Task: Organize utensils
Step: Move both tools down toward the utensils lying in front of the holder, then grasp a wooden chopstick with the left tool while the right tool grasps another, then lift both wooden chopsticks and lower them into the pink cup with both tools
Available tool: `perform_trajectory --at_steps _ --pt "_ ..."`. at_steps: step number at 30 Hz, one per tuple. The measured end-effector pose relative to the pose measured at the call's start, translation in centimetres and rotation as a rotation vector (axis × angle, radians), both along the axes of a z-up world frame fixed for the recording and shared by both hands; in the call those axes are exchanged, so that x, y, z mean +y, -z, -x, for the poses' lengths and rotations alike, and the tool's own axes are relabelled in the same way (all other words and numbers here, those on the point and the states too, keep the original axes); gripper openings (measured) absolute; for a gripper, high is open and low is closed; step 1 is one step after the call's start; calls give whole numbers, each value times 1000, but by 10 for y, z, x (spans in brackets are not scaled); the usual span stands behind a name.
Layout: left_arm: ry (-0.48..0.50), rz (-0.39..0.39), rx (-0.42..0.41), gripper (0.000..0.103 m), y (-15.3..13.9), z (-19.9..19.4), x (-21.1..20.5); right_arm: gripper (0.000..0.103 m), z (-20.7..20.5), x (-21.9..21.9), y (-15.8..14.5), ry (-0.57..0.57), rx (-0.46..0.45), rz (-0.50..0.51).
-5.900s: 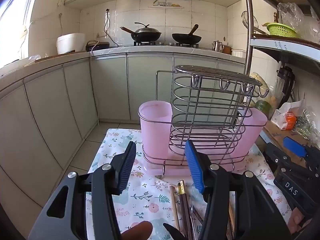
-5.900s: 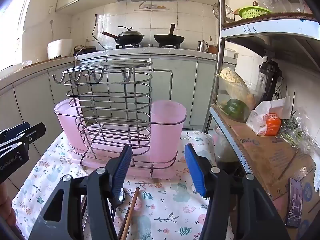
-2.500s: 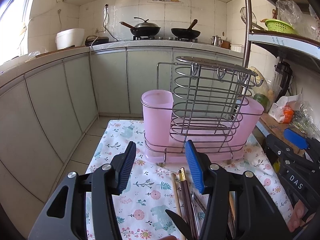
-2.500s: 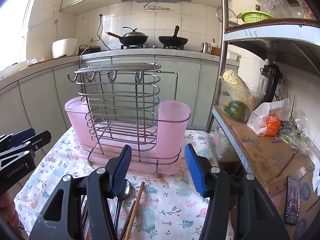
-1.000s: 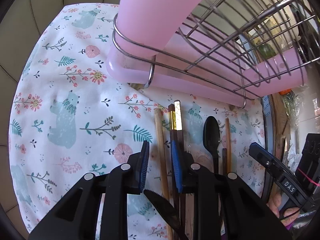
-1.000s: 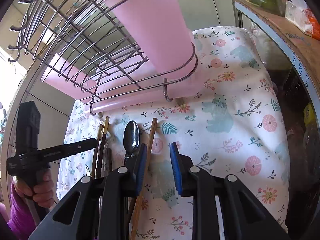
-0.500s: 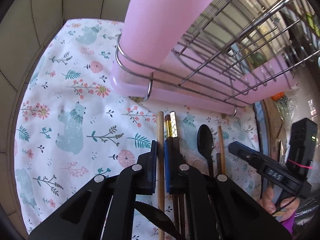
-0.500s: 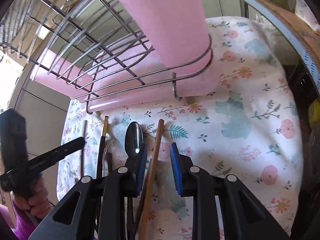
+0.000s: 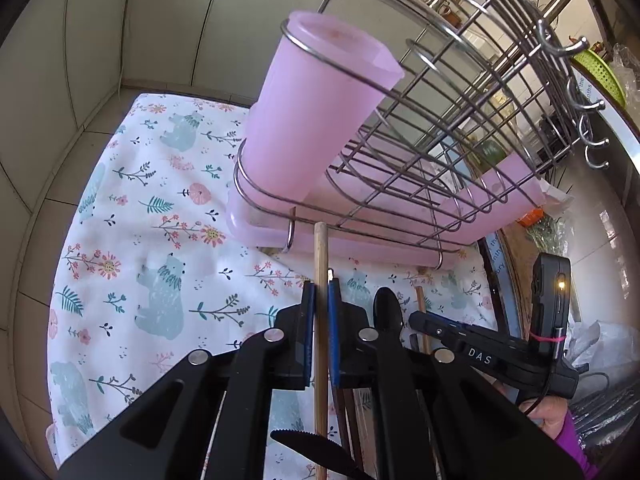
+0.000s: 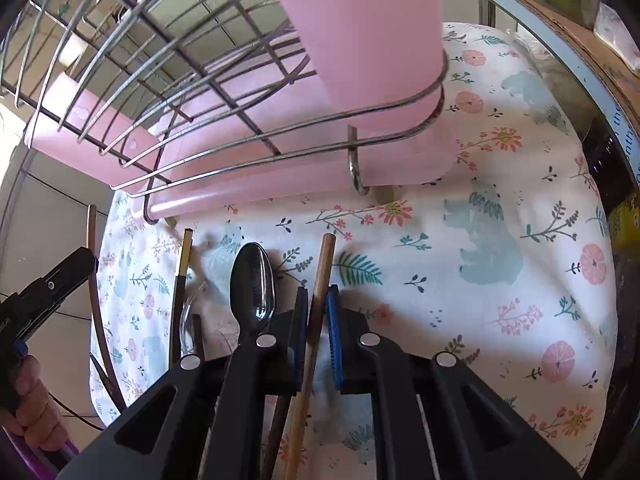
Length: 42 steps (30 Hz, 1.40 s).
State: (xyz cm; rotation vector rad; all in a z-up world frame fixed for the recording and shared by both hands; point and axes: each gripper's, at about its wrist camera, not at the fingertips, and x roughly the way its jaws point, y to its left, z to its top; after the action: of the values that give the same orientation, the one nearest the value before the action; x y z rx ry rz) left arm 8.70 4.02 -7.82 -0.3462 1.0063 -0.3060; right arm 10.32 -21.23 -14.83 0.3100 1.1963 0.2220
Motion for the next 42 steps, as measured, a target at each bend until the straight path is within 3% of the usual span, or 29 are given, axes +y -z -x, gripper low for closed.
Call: perform_trajectory --at_steps 14,24,42 --pt "-49 -38 -144 6 -31 19 -5 7 29 -14 -47 15 -209 -28" --pt "-70 -22 -229 6 -58 34 -5 6 51 -28 -83 39 -374 -39" --pt "-97 13 -417 6 -117 66 11 6 80 -73 -195 155 -763 -77"
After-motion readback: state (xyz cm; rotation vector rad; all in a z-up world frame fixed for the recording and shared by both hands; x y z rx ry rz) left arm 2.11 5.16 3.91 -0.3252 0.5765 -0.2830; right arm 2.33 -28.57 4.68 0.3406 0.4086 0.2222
